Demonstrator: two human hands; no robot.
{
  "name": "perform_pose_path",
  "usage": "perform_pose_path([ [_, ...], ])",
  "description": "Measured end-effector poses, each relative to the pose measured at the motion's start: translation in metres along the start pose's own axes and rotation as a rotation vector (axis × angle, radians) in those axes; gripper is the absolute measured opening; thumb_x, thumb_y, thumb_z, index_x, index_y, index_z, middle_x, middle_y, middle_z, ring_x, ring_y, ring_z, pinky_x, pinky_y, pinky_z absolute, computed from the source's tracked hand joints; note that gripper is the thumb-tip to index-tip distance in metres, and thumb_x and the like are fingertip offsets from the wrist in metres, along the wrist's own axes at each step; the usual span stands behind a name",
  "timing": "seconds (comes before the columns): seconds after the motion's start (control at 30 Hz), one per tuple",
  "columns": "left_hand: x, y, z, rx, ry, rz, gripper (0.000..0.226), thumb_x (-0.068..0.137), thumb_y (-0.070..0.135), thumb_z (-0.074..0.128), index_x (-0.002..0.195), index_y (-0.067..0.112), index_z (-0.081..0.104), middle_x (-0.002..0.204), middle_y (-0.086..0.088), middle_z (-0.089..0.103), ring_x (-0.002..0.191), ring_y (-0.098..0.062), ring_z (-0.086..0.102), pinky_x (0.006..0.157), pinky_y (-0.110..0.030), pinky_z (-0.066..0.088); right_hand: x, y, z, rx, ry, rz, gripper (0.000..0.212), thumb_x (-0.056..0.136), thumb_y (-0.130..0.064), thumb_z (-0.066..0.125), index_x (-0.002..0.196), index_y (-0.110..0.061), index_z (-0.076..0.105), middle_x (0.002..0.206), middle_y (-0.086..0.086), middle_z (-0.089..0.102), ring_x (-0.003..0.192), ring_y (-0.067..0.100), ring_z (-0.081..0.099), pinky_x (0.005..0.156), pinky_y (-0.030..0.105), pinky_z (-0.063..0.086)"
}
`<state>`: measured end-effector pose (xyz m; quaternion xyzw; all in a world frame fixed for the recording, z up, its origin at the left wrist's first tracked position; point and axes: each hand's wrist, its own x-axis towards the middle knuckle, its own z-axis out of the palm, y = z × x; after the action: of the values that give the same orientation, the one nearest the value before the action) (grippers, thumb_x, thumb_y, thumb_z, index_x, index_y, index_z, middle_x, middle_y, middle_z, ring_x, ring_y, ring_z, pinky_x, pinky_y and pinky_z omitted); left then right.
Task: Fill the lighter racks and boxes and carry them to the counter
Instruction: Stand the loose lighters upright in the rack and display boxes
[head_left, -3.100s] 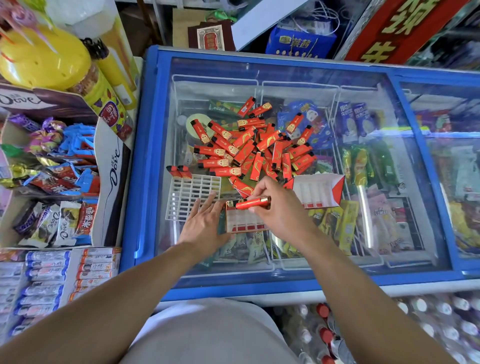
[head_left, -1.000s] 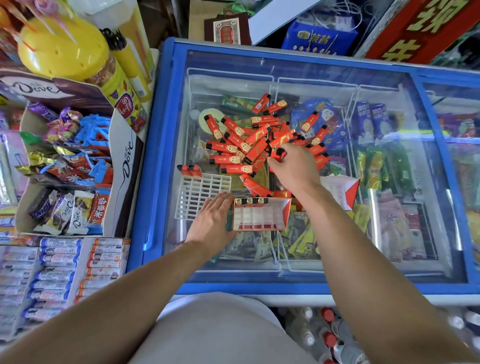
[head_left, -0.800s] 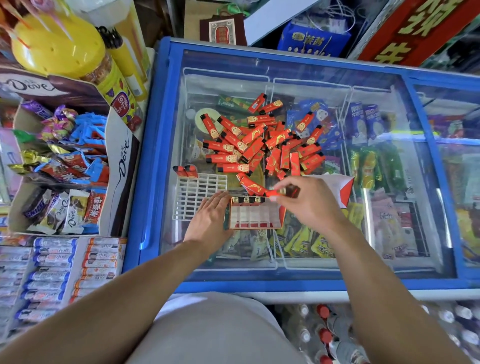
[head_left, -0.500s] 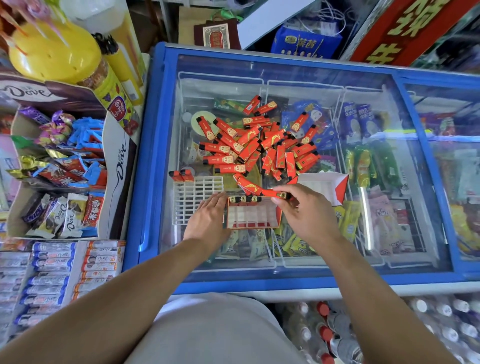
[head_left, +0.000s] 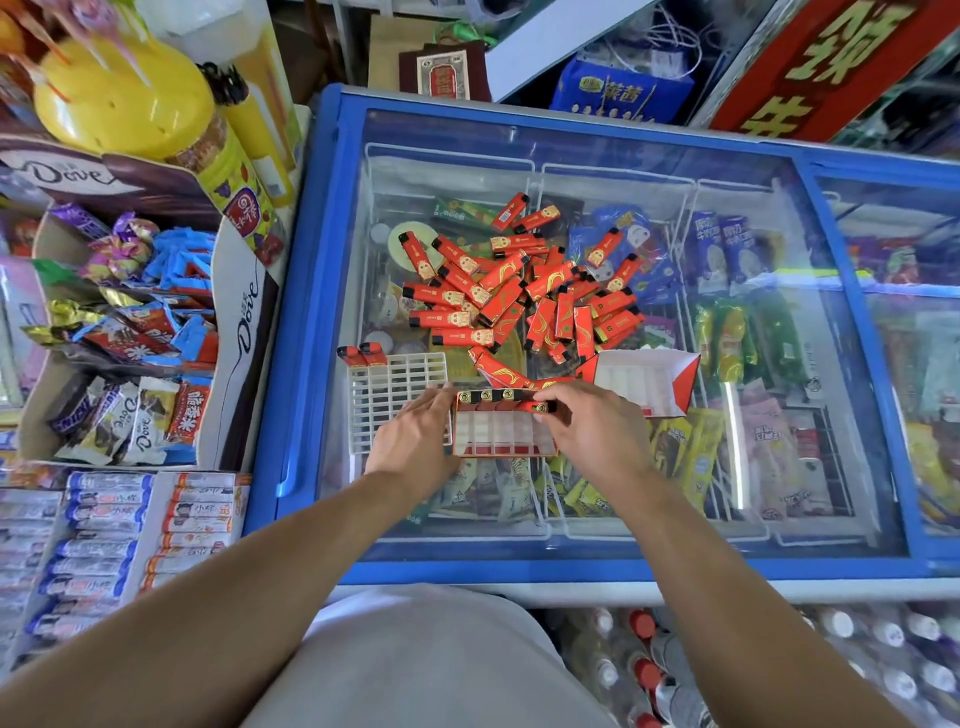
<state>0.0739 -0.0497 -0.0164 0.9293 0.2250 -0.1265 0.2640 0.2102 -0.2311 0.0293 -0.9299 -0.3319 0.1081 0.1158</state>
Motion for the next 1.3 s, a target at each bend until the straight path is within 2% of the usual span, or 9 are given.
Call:
perform_pose_path([
  [0.1, 0.0, 0.0, 0.0, 0.009, 0.006, 0.004, 0.107, 0.08, 0.034, 0.086, 0.162, 0.021, 0.019, 0.166, -0.005, 0.028, 0.146, -0.024, 0.042, 0.108, -0.038, 0.047, -0.002, -0.002, 0.003, -0.01, 0.039, 0.017, 0.022, 0.09, -0.037, 0.072, 0.112, -0.034, 0.071, 0.105, -0.014, 0.073, 0.084, 0.007, 0.068, 0.061, 0.02, 0.046],
  [0.27, 0.0, 0.0, 0.001, 0.014, 0.016, 0.01, 0.105, 0.079, 0.032, 0.087, 0.161, 0.02, 0.022, 0.165, -0.006, 0.03, 0.144, -0.025, 0.044, 0.106, -0.038, 0.05, -0.004, -0.003, 0.006, 0.035, 0.12, 0.012, 0.021, 0.084, -0.036, 0.08, 0.103, -0.031, 0.073, 0.09, -0.014, 0.074, 0.075, 0.007, 0.068, 0.059, 0.02, 0.046],
  [0.57, -0.001, 0.001, 0.001, 0.017, 0.032, 0.015, 0.103, 0.081, 0.03, 0.086, 0.161, 0.023, 0.022, 0.165, -0.008, 0.029, 0.146, -0.025, 0.041, 0.104, -0.036, 0.05, -0.005, -0.007, 0.008, 0.045, 0.151, 0.061, 0.024, 0.084, -0.043, 0.079, 0.096, -0.03, 0.063, 0.083, -0.015, 0.069, 0.062, 0.006, 0.062, 0.051, 0.022, 0.048],
  [0.73, -0.001, 0.0, 0.002, 0.02, 0.04, 0.016, 0.102, 0.081, 0.028, 0.084, 0.161, 0.025, 0.021, 0.165, -0.007, 0.029, 0.145, -0.024, 0.042, 0.103, -0.035, 0.05, -0.004, -0.016, -0.004, 0.144, 0.19, 0.064, 0.021, 0.086, -0.047, 0.074, 0.092, -0.029, 0.066, 0.083, -0.018, 0.067, 0.063, 0.002, 0.058, 0.052, 0.02, 0.046],
  [0.83, -0.001, -0.001, 0.002, 0.014, 0.033, 0.015, 0.101, 0.082, 0.027, 0.083, 0.162, 0.025, 0.019, 0.166, -0.006, 0.028, 0.143, -0.025, 0.045, 0.102, -0.037, 0.051, 0.019, -0.013, -0.013, 0.177, 0.181, 0.095, 0.011, 0.094, -0.032, 0.069, 0.103, -0.026, 0.07, 0.094, -0.014, 0.072, 0.075, 0.004, 0.063, 0.06, 0.022, 0.05],
  [0.93, -0.002, 0.0, 0.001, 0.016, 0.028, 0.007, 0.101, 0.084, 0.031, 0.081, 0.162, 0.026, 0.017, 0.167, -0.003, 0.025, 0.147, -0.022, 0.04, 0.107, -0.037, 0.047, 0.066, -0.005, -0.011, 0.152, 0.035, 0.171, 0.033, 0.095, -0.026, 0.068, 0.126, -0.015, 0.065, 0.111, 0.001, 0.073, 0.095, 0.017, 0.069, 0.082, 0.035, 0.057],
  [1.0, -0.002, -0.001, 0.0, 0.013, 0.026, 0.006, 0.101, 0.085, 0.031, 0.081, 0.162, 0.026, 0.016, 0.167, -0.001, 0.024, 0.149, -0.02, 0.036, 0.109, -0.036, 0.045, 0.095, -0.007, -0.007, 0.145, -0.031, 0.231, 0.042, 0.095, -0.029, 0.067, 0.132, -0.009, 0.06, 0.112, 0.008, 0.072, 0.102, 0.024, 0.068, 0.087, 0.038, 0.056],
  [1.17, -0.002, -0.001, -0.002, 0.001, 0.019, 0.011, 0.101, 0.085, 0.032, 0.081, 0.162, 0.023, 0.016, 0.168, -0.001, 0.023, 0.149, -0.019, 0.035, 0.112, -0.035, 0.042, 0.133, -0.016, 0.01, 0.112, -0.099, 0.363, 0.067, 0.085, -0.033, 0.079, 0.134, -0.004, 0.045, 0.106, 0.012, 0.068, 0.099, 0.032, 0.068, 0.08, 0.042, 0.059],
  [1.3, -0.003, -0.001, -0.003, 0.0, 0.022, 0.007, 0.102, 0.086, 0.034, 0.081, 0.163, 0.024, 0.015, 0.168, 0.001, 0.021, 0.15, -0.017, 0.033, 0.11, -0.034, 0.043, 0.137, -0.02, 0.018, 0.097, -0.117, 0.425, 0.077, 0.083, -0.018, 0.082, 0.142, -0.006, 0.034, 0.112, 0.011, 0.067, 0.1, 0.032, 0.068, 0.072, 0.037, 0.055],
])
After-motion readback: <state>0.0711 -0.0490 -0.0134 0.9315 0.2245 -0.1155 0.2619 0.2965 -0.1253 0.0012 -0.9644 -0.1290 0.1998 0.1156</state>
